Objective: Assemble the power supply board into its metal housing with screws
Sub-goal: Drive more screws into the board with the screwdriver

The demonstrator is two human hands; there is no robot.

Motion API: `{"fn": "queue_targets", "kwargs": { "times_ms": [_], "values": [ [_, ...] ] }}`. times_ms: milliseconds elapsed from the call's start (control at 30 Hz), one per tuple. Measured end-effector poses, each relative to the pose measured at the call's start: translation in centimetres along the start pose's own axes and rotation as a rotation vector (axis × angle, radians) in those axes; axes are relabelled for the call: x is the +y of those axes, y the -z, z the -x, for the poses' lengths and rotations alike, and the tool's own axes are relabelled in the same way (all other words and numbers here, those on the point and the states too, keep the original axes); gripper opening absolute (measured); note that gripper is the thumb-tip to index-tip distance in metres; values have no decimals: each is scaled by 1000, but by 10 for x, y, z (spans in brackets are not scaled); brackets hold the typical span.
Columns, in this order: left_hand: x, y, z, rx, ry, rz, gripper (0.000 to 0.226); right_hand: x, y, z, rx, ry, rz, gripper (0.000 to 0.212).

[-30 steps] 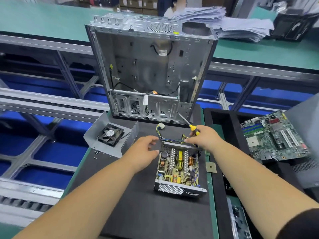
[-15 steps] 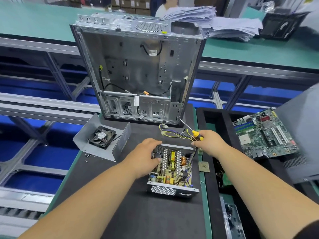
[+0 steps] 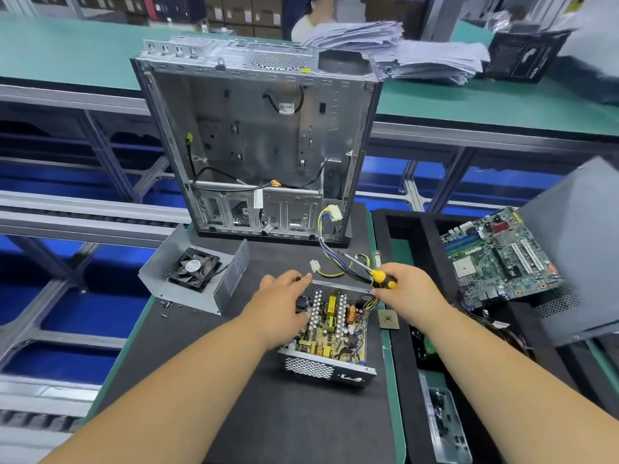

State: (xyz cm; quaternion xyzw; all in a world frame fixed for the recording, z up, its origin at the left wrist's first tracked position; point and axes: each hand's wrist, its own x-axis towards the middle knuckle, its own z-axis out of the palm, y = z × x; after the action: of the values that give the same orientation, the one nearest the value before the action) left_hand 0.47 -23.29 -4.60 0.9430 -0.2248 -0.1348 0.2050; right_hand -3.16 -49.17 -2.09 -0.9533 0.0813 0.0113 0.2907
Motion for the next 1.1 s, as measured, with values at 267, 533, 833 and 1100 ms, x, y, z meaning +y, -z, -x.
{"fn": "queue_targets", "kwargs": {
  "times_ms": [267,533,833,1100],
  "values": [
    [1,3,1,-15,-19,-172,73,-1,-4,21,87,17,56,17],
    [3,6,-2,-48,-24,-206,76,-4,-8,34,130,-22,14,26],
    [-12,13,-1,-80,77,329,63,-39,-22,28,32,66,127,17],
    [-38,12,13,169,473,763,51,-46,-33,24,-81,125,213,15]
  ]
}}
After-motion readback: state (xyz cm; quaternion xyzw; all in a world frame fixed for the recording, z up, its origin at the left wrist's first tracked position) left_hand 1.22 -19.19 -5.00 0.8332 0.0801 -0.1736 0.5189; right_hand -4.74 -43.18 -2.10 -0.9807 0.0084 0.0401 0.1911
